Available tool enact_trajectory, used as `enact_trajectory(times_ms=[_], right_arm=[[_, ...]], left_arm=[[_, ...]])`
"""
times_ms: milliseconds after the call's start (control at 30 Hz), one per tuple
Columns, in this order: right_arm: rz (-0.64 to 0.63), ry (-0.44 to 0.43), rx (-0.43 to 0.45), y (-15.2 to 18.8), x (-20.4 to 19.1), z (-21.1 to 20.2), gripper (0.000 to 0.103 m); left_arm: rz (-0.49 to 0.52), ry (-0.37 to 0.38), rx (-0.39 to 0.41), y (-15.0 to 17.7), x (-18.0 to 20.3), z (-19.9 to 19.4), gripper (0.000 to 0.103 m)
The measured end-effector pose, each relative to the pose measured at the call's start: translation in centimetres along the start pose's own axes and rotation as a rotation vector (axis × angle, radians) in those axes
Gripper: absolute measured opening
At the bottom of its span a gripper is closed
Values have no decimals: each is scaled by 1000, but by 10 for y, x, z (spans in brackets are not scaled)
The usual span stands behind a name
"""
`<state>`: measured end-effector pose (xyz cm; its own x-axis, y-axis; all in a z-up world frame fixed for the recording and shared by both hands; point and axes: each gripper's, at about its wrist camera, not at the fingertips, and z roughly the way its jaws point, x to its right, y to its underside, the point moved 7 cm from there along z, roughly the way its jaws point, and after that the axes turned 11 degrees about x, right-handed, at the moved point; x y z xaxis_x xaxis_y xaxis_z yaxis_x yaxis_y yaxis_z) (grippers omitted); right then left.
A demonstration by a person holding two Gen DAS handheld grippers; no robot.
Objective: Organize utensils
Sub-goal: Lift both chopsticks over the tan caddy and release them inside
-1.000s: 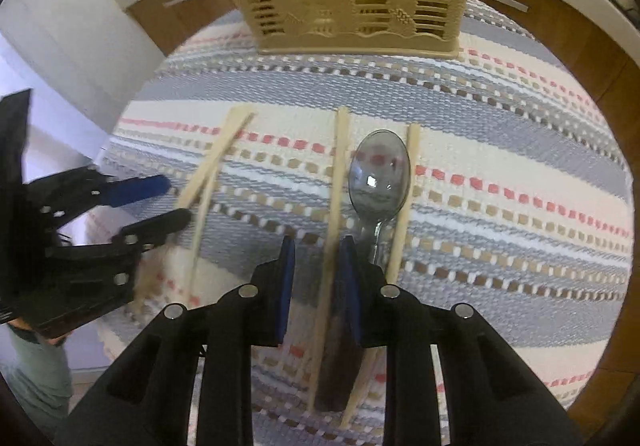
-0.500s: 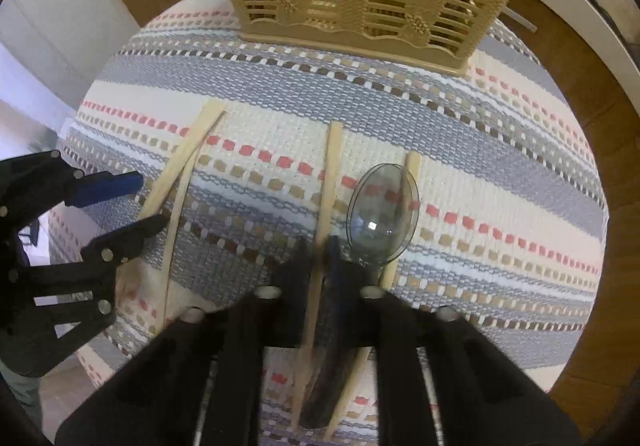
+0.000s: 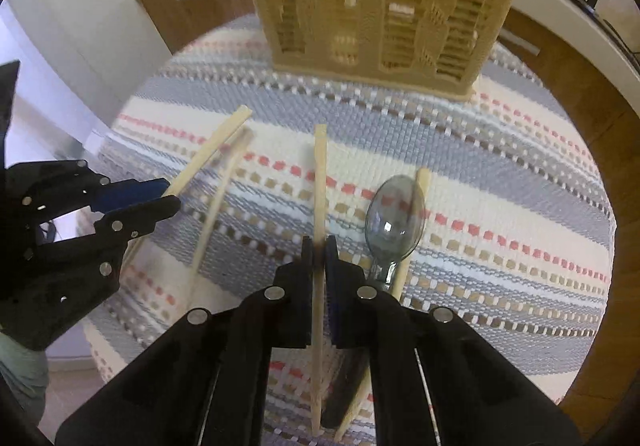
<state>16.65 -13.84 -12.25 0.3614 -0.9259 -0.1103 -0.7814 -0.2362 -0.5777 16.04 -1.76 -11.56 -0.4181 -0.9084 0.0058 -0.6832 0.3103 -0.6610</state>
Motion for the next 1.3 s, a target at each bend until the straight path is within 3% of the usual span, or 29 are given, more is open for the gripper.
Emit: enact_trajectory(times_ms=[300,500,633,833,1100,1233,1300], right_arm=[[-5,-85,236,-43,0,-72,4],[-43,-94,436,-86,-5,-117,4],[-54,-58,512,-104,-3,-127,4],[-51,-45,611,-131,3,-132,4],[12,-25,759,-188,36,-144,4],[58,-24,803,-214,58,-143,4],[62,27,835,-224,69,-139,4]], left_arm=[[-96,34,294,-60,-20,-75,10],[-156,68,521,-111,-28,-128,10],[-188,86,626,-141,-32,-147,10],[-249,88,748,-173,-40,-153,10],[-286,55,878,-216,-58,-128,11],[-303,54,919,-232,-67,-111,11],[-311,69,924,-239,-70,-103,11]])
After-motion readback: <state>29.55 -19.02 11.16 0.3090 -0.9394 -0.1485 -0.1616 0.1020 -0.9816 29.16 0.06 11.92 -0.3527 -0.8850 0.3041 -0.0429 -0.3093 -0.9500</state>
